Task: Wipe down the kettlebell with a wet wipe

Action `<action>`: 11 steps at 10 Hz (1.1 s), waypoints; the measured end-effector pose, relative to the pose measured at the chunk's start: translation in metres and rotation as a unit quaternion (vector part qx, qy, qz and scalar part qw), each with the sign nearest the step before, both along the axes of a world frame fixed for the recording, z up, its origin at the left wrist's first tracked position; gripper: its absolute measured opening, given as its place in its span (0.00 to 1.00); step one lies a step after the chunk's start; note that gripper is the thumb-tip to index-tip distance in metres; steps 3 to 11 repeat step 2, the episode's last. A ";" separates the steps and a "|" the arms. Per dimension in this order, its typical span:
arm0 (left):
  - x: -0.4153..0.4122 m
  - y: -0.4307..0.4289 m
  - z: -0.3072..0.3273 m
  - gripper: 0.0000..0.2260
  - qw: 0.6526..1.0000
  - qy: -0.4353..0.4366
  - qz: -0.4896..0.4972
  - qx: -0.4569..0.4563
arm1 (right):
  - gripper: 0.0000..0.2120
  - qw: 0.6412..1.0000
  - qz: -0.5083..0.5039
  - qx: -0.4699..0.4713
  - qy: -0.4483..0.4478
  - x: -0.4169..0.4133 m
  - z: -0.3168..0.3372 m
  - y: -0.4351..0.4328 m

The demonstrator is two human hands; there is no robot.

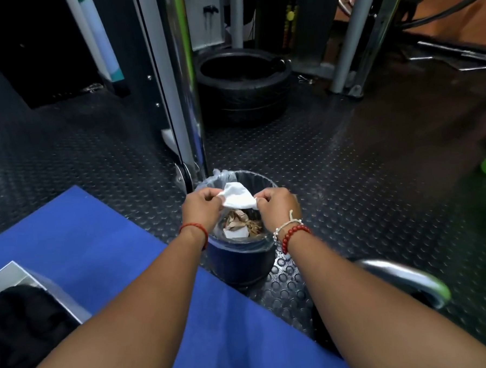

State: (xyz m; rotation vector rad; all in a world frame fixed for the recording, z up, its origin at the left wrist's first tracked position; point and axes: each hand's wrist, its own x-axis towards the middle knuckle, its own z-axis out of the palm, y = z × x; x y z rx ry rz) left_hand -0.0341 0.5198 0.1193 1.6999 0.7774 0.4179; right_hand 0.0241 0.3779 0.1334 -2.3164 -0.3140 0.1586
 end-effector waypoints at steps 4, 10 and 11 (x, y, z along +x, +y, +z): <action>-0.007 0.003 -0.011 0.13 0.962 0.188 -0.086 0.178 | 0.18 0.984 0.073 -0.162 -0.018 -0.002 -0.009 -0.010; -0.007 0.003 -0.011 0.13 0.962 0.188 -0.086 0.178 | 0.18 0.984 0.073 -0.162 -0.018 -0.002 -0.009 -0.010; -0.007 0.003 -0.011 0.13 0.962 0.188 -0.086 0.178 | 0.18 0.984 0.073 -0.162 -0.018 -0.002 -0.009 -0.010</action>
